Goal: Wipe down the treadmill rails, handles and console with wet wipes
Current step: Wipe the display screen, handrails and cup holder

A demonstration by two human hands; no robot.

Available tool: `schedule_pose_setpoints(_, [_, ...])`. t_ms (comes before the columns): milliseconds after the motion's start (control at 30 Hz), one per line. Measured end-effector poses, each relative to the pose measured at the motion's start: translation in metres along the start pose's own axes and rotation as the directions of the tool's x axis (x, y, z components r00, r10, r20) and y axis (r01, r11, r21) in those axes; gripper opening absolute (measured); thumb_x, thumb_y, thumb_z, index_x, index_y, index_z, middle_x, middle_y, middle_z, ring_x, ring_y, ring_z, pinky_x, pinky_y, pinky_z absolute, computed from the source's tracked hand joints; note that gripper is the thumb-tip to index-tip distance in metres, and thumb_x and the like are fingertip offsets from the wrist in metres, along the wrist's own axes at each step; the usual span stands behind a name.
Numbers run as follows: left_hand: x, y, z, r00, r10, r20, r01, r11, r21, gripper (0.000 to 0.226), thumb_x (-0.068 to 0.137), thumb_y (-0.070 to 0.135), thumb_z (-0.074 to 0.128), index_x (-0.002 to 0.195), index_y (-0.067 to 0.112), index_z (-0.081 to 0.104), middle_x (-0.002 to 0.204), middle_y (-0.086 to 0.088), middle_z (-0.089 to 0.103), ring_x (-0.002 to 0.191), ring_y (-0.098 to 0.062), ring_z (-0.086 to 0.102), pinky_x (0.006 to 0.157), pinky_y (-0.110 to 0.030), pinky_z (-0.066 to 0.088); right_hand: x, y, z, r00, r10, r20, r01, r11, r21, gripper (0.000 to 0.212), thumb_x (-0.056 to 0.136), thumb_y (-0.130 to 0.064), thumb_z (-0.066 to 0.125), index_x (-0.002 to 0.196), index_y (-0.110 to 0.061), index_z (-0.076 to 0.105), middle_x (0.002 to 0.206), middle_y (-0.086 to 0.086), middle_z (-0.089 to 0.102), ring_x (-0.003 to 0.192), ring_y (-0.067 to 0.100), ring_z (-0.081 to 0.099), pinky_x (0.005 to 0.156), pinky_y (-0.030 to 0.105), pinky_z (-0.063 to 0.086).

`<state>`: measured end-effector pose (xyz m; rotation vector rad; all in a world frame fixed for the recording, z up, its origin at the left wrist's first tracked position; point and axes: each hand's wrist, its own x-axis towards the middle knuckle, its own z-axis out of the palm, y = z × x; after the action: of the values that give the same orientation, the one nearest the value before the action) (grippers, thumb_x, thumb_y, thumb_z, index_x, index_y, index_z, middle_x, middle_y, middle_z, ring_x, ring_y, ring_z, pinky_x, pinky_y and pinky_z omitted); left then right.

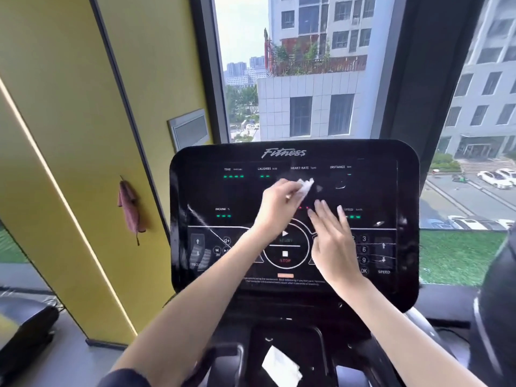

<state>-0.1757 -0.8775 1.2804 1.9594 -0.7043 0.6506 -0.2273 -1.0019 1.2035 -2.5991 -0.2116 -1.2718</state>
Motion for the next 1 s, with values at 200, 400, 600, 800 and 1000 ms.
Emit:
schedule_pose_setpoints(200, [0.006, -0.043, -0.062, 0.793, -0.280, -0.541, 0.355, 0.934, 0.037, 0.018, 0.099, 0.014, 0.051, 0.101, 0.002, 0.064, 0.094, -0.008, 0.054, 0.075, -0.012, 0.049, 0.067, -0.013, 0.031, 0.005, 0.010, -0.004, 0.993, 0.120, 0.002, -0.120, 0.991, -0.061, 0.061, 0.061, 0.021, 0.067, 0.120, 0.009, 0.059, 0.130, 0.025, 0.055, 0.126, 0.036, 0.051, 0.111, 0.051, 0.031])
schedule_pose_setpoints(400, [0.006, -0.033, 0.008, 0.864, -0.220, -0.452, 0.296, 0.950, 0.102, 0.015, 0.095, 0.001, 0.049, 0.101, -0.006, 0.062, 0.096, -0.021, 0.058, 0.089, -0.036, 0.056, 0.077, -0.026, 0.035, 0.002, 0.020, -0.004, 0.992, 0.118, 0.047, -0.114, 0.991, -0.063, 0.066, 0.062, 0.021, 0.068, 0.125, 0.009, 0.055, 0.134, 0.025, 0.052, 0.128, 0.034, 0.049, 0.113, 0.049, 0.026])
schedule_pose_setpoints(600, [-0.007, -0.007, 0.055, 0.995, 0.094, -0.022, -0.090, 0.984, 0.154, 0.016, 0.091, 0.003, 0.056, 0.101, 0.001, 0.069, 0.089, -0.015, 0.063, 0.084, -0.032, 0.063, 0.079, -0.031, 0.046, 0.003, 0.023, -0.005, 0.993, 0.108, 0.053, -0.104, 0.992, -0.074, 0.060, 0.064, 0.021, 0.062, 0.123, 0.009, 0.057, 0.133, 0.025, 0.054, 0.128, 0.033, 0.049, 0.115, 0.047, 0.022])
schedule_pose_setpoints(800, [-0.019, -0.033, -0.025, 0.956, 0.103, -0.276, -0.051, 0.981, 0.190, 0.011, 0.092, 0.003, 0.057, 0.096, 0.002, 0.067, 0.083, -0.004, 0.054, 0.071, -0.013, 0.049, 0.067, -0.023, 0.043, 0.002, 0.000, 0.003, 0.981, 0.189, 0.036, -0.185, 0.979, -0.085, 0.071, 0.061, 0.018, 0.069, 0.129, 0.010, 0.051, 0.137, 0.028, 0.047, 0.131, 0.037, 0.044, 0.111, 0.054, 0.029])
schedule_pose_setpoints(1000, [0.004, -0.075, -0.080, 0.589, -0.440, -0.678, 0.528, 0.845, -0.089, 0.021, 0.101, 0.012, 0.042, 0.106, -0.001, 0.058, 0.107, -0.011, 0.053, 0.093, -0.024, 0.052, 0.081, -0.022, 0.035, 0.006, -0.012, 0.008, 0.981, 0.170, 0.094, -0.154, 0.976, -0.156, 0.075, 0.058, 0.012, 0.075, 0.129, 0.010, 0.051, 0.136, 0.027, 0.050, 0.129, 0.038, 0.048, 0.112, 0.055, 0.027])
